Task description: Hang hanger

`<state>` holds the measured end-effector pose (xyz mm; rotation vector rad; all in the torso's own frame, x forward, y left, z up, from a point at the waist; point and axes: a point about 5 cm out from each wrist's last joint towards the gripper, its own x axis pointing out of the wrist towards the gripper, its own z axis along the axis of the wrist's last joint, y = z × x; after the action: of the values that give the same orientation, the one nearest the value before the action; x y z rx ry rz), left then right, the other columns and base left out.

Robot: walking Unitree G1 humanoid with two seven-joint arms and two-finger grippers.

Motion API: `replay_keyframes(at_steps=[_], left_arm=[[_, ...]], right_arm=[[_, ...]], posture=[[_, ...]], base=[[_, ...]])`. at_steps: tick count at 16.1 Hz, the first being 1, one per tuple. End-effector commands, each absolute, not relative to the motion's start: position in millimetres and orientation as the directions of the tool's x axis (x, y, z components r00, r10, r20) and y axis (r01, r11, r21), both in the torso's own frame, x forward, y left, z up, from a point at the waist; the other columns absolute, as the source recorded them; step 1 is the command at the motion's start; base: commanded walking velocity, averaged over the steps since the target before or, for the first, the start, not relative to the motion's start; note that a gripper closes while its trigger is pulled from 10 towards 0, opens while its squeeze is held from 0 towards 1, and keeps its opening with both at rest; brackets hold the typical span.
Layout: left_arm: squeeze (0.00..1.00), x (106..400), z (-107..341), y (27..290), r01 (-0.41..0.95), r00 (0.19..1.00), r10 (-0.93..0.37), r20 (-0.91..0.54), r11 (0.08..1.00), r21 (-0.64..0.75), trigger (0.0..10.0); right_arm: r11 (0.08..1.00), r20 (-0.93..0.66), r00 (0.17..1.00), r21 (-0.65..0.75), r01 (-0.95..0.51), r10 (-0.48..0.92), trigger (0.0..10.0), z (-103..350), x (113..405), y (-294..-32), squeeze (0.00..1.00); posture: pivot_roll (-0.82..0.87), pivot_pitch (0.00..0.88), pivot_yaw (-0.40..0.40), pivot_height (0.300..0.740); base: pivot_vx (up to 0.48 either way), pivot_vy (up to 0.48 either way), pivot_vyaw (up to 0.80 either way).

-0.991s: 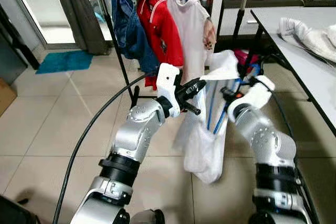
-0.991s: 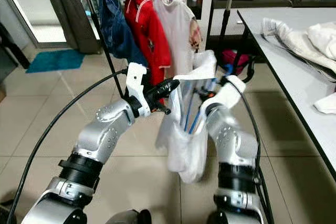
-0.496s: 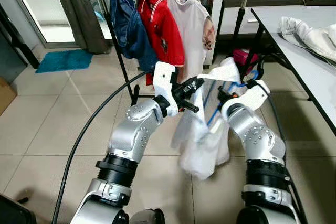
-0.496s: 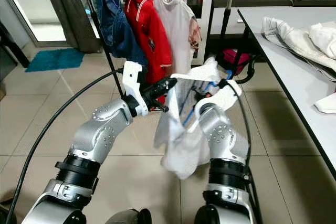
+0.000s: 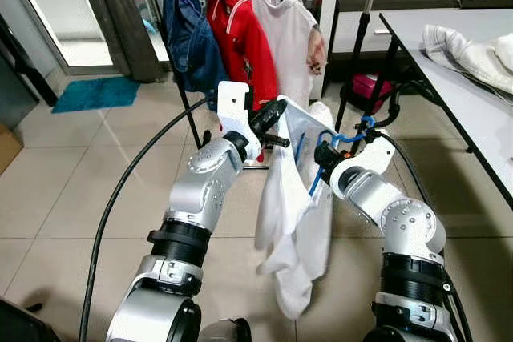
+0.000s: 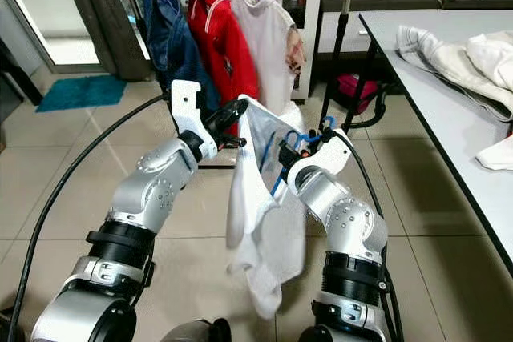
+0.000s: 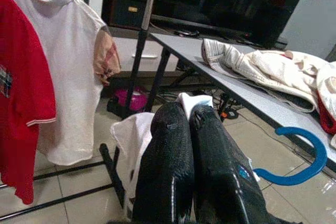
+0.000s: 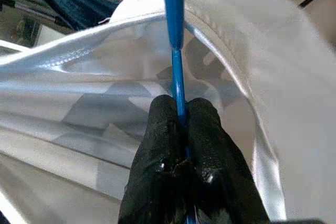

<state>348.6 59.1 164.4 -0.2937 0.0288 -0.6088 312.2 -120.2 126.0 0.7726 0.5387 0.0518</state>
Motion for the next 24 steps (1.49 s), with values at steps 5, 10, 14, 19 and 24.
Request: replay_keyframes(at_steps=[5, 10, 14, 19, 24], left_arm=[[1.00, 344.4, 170.4, 50.4, 0.641, 0.761, -0.641, 0.097, 0.721, -0.264, 10.0], [1.00, 337.5, 168.8, 50.0, 0.713, 0.692, -0.718, 0.072, 0.666, -0.220, 10.0], [1.00, 341.7, 174.2, 70.7, 0.697, 0.713, -0.697, 0.074, 0.695, -0.174, 10.0], [1.00, 346.5, 191.5, 143.0, 0.658, 0.751, -0.659, 0.049, 0.752, 0.035, 10.0], [0.00, 335.1, 194.7, 220.0, 0.626, 0.776, -0.622, -0.105, 0.740, 0.246, 10.0]], right_arm=[[0.708, -0.404, 0.867, 0.701, 0.089, 0.291, 10.0, 136.3, 313.4, -113.0, 0.00], [0.719, -0.403, 0.869, 0.691, 0.082, 0.288, 10.0, 135.9, 314.7, -115.3, 0.00], [0.749, -0.373, 0.877, 0.662, 0.022, 0.304, 10.0, 140.7, 314.0, -120.0, 0.00], [0.873, -0.243, 0.880, 0.387, -0.298, 0.408, 10.0, 162.4, 310.5, -141.2, 0.00], [0.763, -0.207, 0.735, 0.221, -0.607, 0.645, 10.0, 178.7, 296.1, -166.3, 0.00]], posture=[[0.02, 0.000, 0.092, 0.740], [0.03, 0.000, 0.095, 0.740], [0.02, 0.000, 0.104, 0.740], [0.03, 0.000, 0.109, 0.740], [0.04, 0.000, 0.093, 0.740]], base=[[0.000, 0.000, 0.00], [0.000, 0.000, 0.00], [0.000, 0.000, 0.00], [0.000, 0.000, 0.00], [0.000, 0.000, 0.00]])
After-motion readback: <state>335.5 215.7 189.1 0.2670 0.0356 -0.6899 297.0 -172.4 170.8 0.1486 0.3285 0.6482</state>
